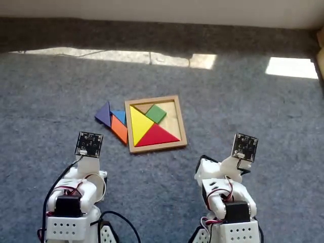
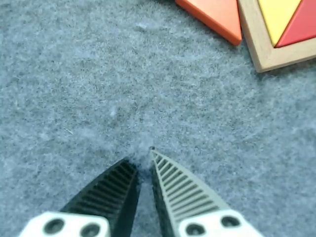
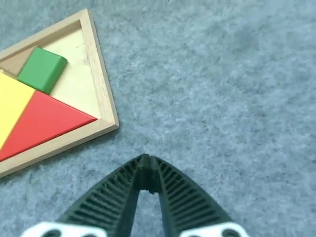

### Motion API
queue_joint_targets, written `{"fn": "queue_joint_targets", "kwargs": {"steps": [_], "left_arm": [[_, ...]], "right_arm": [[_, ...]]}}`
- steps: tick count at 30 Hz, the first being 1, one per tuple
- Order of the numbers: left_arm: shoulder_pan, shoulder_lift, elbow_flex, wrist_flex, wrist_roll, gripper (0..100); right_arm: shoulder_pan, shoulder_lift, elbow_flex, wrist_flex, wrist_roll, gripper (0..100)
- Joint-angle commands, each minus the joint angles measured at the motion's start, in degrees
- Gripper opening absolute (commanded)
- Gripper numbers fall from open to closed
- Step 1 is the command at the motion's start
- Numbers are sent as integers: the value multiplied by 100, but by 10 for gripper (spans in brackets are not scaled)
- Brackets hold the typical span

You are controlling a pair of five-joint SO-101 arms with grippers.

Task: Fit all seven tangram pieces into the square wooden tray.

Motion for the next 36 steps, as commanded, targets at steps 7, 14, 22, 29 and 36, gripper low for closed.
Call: {"fn": "queue_joint_targets", "kwargs": {"steps": [7, 14, 22, 29, 36], "left_arm": [[-171, -127, -787, 9, -44, 7], [-716, -110, -1789, -79, -1908, 8], [-1051, 567, -3037, -360, -2400, 63], [-1033, 3662, -4488, -281, -2391, 106], [-1007, 6501, -5684, -589, -1143, 329]], "right_arm": [[31, 13, 725, 145, 18, 5], [31, 13, 725, 145, 9, 5], [31, 4, 725, 145, 9, 5], [31, 4, 725, 145, 9, 5], [31, -4, 725, 145, 9, 5]]}}
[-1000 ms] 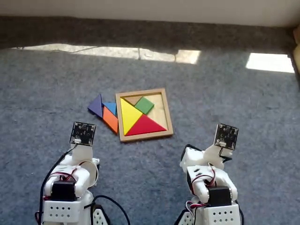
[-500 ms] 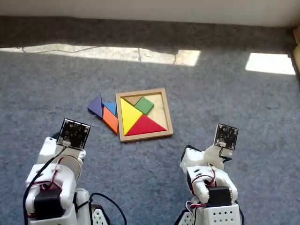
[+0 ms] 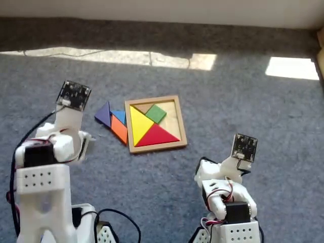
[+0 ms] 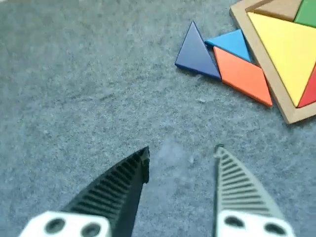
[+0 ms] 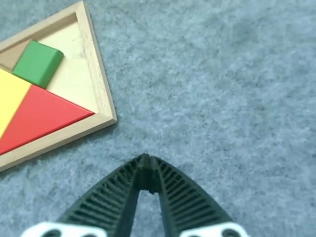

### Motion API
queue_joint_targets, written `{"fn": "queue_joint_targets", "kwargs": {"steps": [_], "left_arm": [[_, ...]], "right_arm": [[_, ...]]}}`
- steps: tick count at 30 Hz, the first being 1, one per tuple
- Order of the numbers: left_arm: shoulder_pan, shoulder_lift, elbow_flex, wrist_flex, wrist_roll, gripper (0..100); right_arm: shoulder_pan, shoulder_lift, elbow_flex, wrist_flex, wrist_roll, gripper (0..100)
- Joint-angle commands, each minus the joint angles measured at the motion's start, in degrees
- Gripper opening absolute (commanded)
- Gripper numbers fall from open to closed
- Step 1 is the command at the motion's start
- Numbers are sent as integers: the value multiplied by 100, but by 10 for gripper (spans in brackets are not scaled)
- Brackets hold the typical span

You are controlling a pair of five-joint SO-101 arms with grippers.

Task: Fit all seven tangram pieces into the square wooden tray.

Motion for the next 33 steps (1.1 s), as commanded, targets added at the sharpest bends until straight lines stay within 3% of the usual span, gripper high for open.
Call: {"fn": "queue_joint_targets", "kwargs": {"steps": [1, 16, 22, 33], "left_arm": [[-13, 1789, -1033, -422, 800, 329], [400, 5042, -2826, -1389, 1697, 329], [409, 6123, -3459, -1407, 1723, 329], [1059, 6527, -3785, -1371, 1741, 329]], "right_arm": [[57, -4, 716, 22, 18, 5], [57, -4, 708, 22, 26, 5], [57, -4, 708, 22, 26, 5], [57, -4, 708, 22, 26, 5]]}}
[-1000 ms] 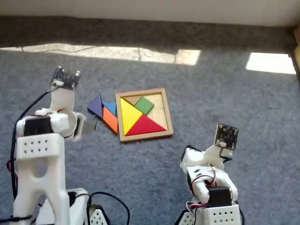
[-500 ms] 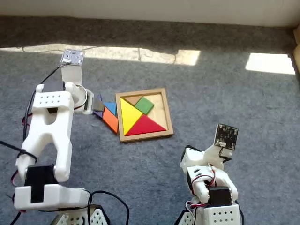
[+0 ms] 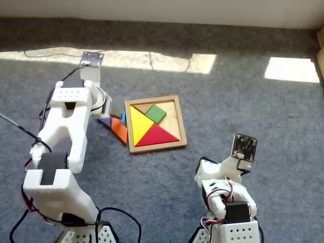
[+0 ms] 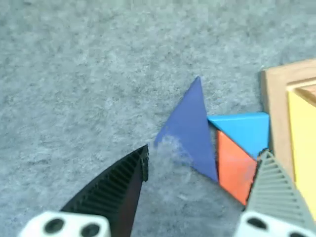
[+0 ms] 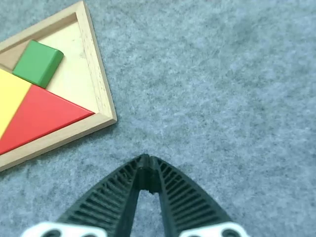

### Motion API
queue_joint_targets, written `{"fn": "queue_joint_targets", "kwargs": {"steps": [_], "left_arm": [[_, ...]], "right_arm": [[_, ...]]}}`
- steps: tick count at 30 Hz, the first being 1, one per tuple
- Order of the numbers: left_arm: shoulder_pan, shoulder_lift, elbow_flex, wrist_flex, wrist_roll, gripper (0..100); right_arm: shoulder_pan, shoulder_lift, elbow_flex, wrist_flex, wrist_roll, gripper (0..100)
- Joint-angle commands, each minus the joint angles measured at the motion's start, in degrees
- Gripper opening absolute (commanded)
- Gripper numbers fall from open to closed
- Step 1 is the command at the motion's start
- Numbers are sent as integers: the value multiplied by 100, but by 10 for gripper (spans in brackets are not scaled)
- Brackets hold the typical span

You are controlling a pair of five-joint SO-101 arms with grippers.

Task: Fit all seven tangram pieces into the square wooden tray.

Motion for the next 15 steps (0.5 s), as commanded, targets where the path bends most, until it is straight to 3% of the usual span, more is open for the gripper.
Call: {"fn": "queue_joint_targets", "kwargs": {"steps": [1, 8, 15], "left_arm": [[444, 4, -242, 0, 44, 321], [743, 4, 382, -18, 35, 280], [382, 4, 602, -18, 35, 280]], "right_arm": [[57, -4, 708, 22, 26, 5], [57, -4, 708, 22, 26, 5], [57, -4, 708, 22, 35, 5]]}}
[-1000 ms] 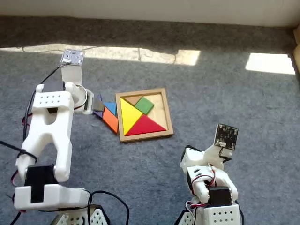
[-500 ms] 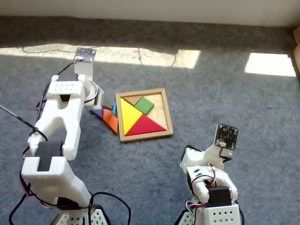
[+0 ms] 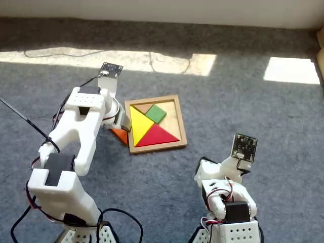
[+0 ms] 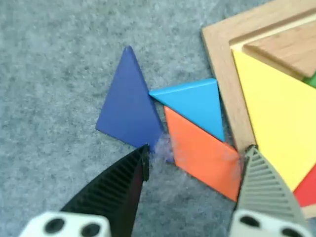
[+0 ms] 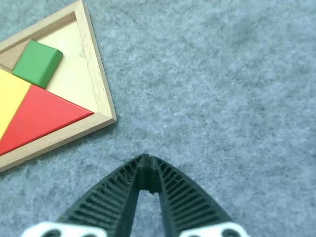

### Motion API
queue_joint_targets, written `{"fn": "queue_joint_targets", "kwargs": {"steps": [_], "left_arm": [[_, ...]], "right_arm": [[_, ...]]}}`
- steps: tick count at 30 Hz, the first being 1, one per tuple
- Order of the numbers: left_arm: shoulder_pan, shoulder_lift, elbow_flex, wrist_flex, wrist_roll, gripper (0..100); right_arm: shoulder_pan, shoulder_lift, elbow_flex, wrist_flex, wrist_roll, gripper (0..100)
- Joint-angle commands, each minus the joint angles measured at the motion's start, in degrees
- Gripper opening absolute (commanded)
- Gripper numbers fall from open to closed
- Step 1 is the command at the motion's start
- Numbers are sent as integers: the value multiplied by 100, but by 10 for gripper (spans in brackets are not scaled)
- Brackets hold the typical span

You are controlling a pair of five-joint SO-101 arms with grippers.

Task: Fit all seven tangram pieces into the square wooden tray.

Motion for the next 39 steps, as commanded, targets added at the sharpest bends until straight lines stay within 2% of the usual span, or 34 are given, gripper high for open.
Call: {"fn": "queue_joint_targets", "kwargs": {"steps": [1, 10, 15, 18, 22, 28, 31, 39], "left_arm": [[-312, -13, 22, 18, 18, 280], [-1077, -13, 31, 35, -70, 280], [-1042, -92, -48, 422, -316, 280], [-910, -145, -338, 765, 62, 280], [-681, -145, -497, 800, 475, 280], [-488, -127, -66, -114, 510, 279], [-479, 22, 198, -501, 501, 236], [-479, 760, -734, 457, 466, 136]], "right_arm": [[57, -4, 708, 22, 35, 5], [57, -4, 708, 31, 35, 5], [57, -4, 708, 31, 35, 5], [57, -4, 708, 31, 35, 5], [57, -4, 708, 31, 35, 5], [57, -4, 708, 40, 35, 5], [57, -4, 708, 40, 35, 5], [57, -4, 708, 40, 35, 5]]}}
